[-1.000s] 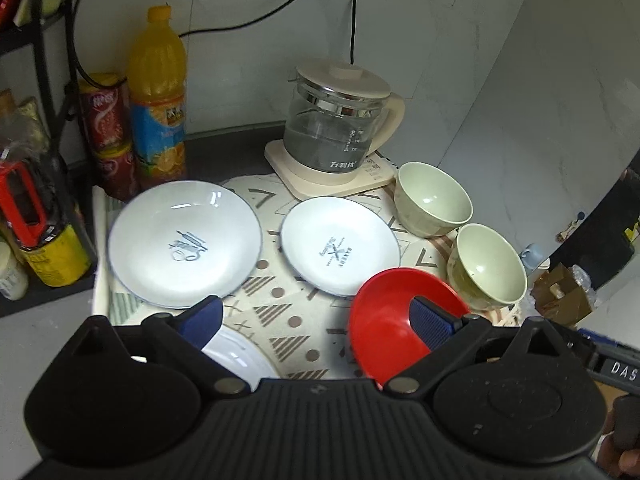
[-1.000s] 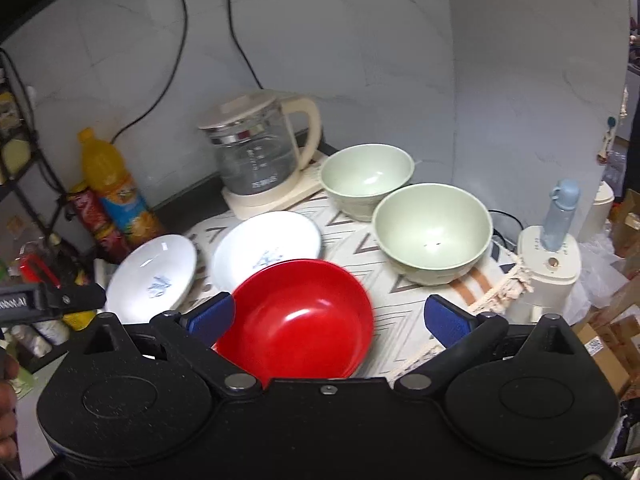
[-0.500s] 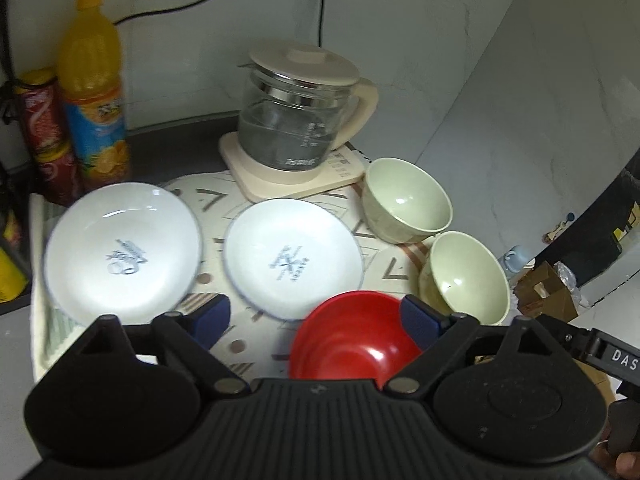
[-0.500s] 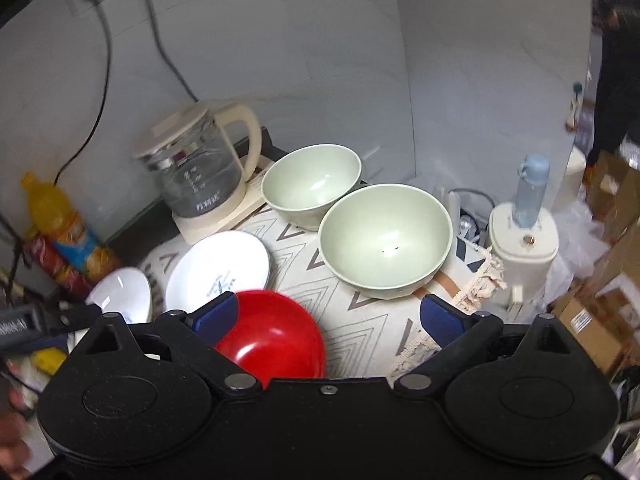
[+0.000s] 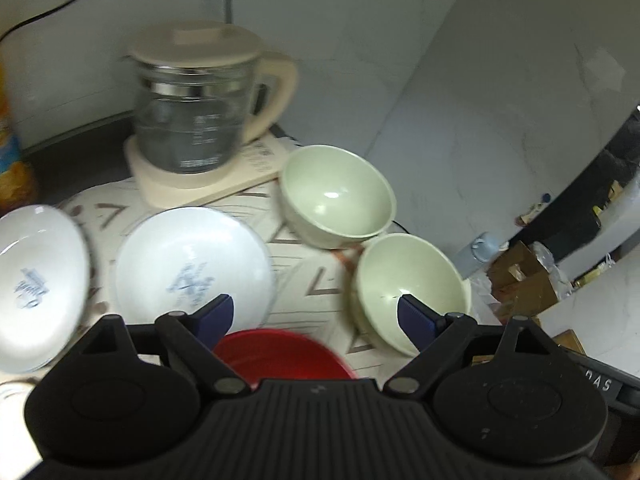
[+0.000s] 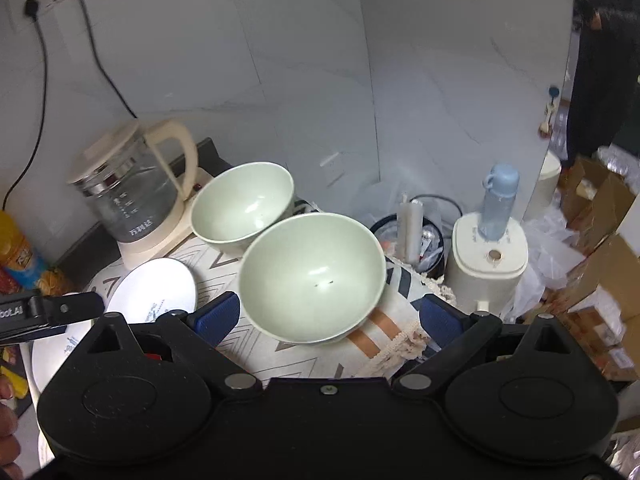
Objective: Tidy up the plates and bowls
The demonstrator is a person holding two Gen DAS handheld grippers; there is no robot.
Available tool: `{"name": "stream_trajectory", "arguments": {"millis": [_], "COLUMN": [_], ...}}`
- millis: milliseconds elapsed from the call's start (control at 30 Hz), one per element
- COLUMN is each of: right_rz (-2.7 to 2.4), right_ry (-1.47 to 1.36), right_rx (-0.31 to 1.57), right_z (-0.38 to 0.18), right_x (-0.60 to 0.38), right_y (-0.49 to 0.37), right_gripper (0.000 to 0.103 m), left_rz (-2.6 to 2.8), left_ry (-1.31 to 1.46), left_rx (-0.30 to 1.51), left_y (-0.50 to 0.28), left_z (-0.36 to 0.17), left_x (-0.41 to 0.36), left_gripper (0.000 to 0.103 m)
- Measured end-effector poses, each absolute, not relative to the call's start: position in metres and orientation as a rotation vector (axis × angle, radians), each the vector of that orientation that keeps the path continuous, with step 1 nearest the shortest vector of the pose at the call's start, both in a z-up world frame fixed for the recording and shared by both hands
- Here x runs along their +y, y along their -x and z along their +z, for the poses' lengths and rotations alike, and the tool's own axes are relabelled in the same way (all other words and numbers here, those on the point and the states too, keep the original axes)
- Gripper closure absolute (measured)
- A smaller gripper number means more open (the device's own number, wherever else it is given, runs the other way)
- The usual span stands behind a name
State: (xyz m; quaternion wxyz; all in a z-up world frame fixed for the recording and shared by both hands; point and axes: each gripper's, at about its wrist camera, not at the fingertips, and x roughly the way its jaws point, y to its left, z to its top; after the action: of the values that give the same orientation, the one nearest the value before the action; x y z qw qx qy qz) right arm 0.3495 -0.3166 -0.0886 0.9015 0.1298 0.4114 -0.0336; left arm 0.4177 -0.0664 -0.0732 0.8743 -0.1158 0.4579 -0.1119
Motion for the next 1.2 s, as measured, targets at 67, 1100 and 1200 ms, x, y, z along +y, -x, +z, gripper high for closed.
{"name": "stream_trajectory", "arguments": {"millis": [67, 1100, 1200], "right_rz": [-0.047, -0.021, 0.016], "right_ry": [-0.301, -0.384, -0.399], "right_rx": [0.853, 0.997, 0.954], "right_z": [-0.094, -0.169, -0.161], "right_x": [-0.326, -0.405, -0.404], "right_y": [-0.352, -0.408, -0.412], "right_gripper": [0.006, 0.03, 0.03], "left_rz": [-0.24, -0.185, -0.153], "left_ry": [0.233, 0.228, 0.24], "left_rx": [0.963, 1.067, 1.091], "left_y": [-0.426, -0.483, -0.485], "left_z": [-0.077, -0.132, -0.137], "left_x": [-0.079, -0.164, -0.16], "left_gripper": [0.015, 0.041, 0.041]}}
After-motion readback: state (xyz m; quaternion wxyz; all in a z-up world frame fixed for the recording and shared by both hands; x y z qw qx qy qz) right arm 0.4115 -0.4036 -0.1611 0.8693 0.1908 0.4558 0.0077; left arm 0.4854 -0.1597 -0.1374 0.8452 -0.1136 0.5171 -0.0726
